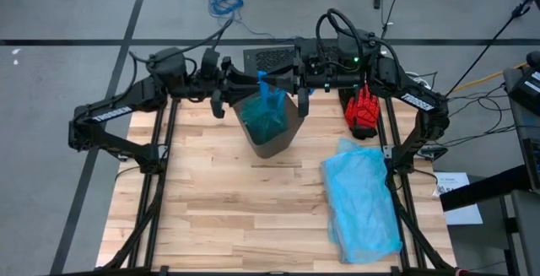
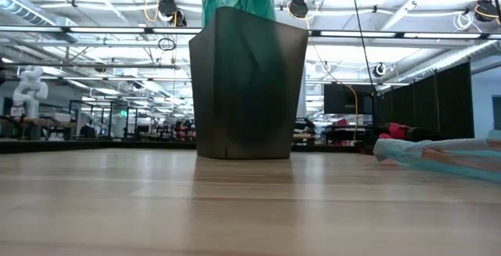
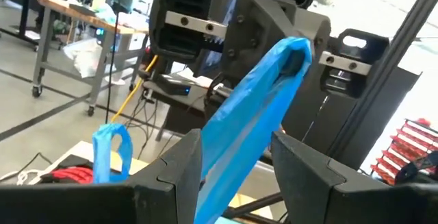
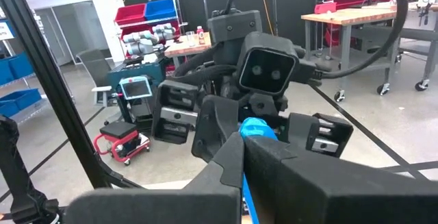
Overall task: Place trash/remove bag and relplace
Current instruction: Remove the blue trash bag from the trash bin
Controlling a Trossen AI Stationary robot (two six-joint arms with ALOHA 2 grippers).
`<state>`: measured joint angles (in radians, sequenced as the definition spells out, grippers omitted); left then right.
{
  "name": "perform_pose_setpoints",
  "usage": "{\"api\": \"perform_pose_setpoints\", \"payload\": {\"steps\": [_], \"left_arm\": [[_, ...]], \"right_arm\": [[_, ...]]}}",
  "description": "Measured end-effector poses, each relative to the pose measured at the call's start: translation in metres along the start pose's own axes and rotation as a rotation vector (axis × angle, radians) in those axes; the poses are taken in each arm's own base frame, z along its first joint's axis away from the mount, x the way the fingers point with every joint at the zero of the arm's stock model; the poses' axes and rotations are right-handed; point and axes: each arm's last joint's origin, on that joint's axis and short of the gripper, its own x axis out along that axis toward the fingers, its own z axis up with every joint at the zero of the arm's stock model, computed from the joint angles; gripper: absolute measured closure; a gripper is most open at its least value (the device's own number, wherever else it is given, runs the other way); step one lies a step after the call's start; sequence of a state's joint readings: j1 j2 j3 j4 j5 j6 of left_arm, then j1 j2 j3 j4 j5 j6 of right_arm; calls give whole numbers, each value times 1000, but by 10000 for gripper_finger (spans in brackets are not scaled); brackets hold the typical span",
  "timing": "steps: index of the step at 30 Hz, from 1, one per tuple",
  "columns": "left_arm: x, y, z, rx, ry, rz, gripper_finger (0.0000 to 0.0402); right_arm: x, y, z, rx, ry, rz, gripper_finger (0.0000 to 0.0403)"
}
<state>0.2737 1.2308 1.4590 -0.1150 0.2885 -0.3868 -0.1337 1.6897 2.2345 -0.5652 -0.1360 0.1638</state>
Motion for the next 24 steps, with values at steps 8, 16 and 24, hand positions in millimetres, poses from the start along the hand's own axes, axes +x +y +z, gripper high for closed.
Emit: {"api": "perform_pose_setpoints", "payload": {"steps": [8, 16, 24], "left_arm": [[8, 2, -3, 1, -11, 9, 233], [15, -2, 1, 24, -78, -52, 233], [20, 1, -4, 23, -69, -13, 278]], "right_arm": [[0, 0, 0, 0, 1, -1, 403], [0, -1, 0, -3, 4, -7, 403], [-1, -4, 0, -2, 1, -17, 403]]}}
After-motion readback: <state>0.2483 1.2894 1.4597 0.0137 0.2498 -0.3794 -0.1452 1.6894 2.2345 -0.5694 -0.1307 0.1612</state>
